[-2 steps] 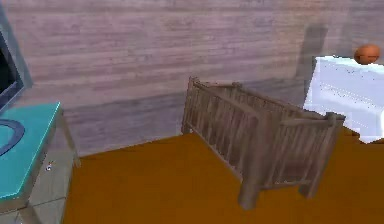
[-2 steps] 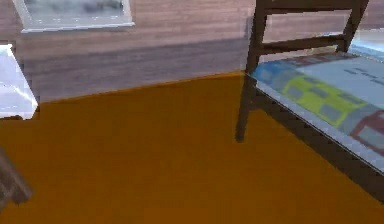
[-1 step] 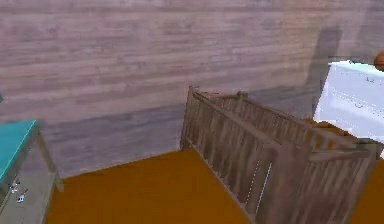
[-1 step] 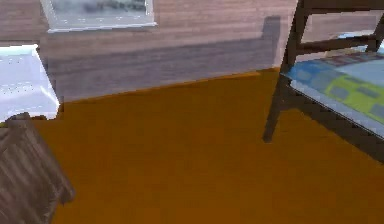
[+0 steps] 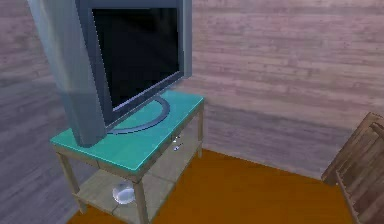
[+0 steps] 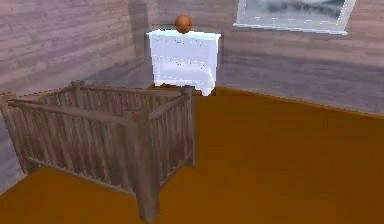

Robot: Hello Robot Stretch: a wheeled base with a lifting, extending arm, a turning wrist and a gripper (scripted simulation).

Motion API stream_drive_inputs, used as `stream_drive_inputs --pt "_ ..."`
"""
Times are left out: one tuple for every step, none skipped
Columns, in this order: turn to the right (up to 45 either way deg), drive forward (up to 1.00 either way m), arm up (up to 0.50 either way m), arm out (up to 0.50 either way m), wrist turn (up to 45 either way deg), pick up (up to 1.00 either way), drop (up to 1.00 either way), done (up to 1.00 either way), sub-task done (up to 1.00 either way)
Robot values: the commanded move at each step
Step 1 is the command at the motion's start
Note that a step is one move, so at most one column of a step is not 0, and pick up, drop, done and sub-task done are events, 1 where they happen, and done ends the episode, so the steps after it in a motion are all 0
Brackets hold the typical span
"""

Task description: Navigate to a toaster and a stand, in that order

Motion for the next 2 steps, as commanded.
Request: stream_drive_inputs --pt "-15.0 0.0 0.0 0.0 0.0 0.0 0.0 0.0 0.0" --pt "0.0 0.0 0.0 0.0 0.0 0.0 0.0 1.0 0.0"
